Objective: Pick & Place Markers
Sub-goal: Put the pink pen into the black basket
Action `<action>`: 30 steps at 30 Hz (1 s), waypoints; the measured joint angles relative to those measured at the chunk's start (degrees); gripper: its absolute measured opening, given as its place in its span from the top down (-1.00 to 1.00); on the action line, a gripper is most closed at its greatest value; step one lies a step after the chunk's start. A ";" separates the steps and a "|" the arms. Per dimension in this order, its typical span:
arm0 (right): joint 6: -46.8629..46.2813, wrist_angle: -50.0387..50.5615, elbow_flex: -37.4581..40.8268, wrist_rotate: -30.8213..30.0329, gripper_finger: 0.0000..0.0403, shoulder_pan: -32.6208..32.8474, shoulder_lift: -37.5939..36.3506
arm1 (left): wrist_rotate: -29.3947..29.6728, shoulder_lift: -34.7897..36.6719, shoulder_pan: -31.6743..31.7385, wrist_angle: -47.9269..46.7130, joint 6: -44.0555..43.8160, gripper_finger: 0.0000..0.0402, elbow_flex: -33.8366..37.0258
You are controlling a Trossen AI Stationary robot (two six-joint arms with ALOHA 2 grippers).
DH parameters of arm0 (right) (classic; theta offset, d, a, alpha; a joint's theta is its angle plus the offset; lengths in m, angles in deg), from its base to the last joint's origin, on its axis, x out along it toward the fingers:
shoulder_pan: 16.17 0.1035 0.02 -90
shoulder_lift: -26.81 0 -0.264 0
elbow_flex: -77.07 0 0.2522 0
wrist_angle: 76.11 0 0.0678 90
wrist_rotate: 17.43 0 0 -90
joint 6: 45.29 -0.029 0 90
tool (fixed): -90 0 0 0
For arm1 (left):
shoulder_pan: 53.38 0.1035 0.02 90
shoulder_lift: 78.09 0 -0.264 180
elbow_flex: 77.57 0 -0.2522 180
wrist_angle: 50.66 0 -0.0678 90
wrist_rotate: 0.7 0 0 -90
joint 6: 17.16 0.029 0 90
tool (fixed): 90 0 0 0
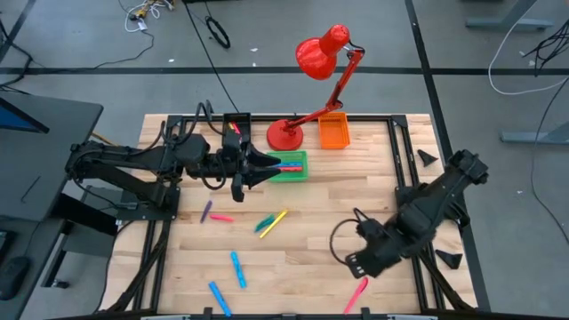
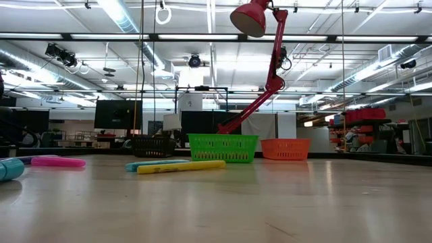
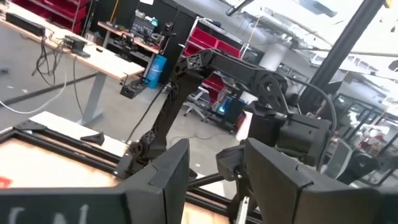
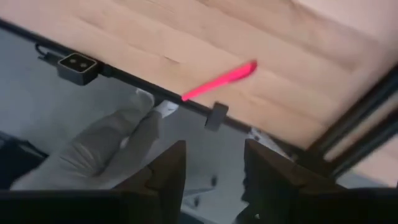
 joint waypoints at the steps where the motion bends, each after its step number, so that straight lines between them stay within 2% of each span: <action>1: -2.46 -0.07 0.00 -0.71 0.18 1.06 0.00 | 0.00 0.00 0.00 0.00 -0.38 0.19 0.00; 11: -17.43 -1.64 0.02 -6.63 0.18 9.16 0.00 | 0.22 0.00 0.02 0.00 -0.53 0.19 0.00; 14: -22.77 -1.62 0.04 -9.99 0.18 10.70 0.06 | 0.22 0.00 0.02 0.00 -0.53 0.19 0.00; 26: -23.28 -2.36 0.17 -10.90 0.18 11.23 6.69 | 0.22 0.00 0.09 0.00 -0.43 0.19 0.00; 30: -23.84 -2.38 0.17 -8.99 0.18 11.23 10.56 | 0.22 0.00 0.09 -0.02 -0.33 0.19 0.00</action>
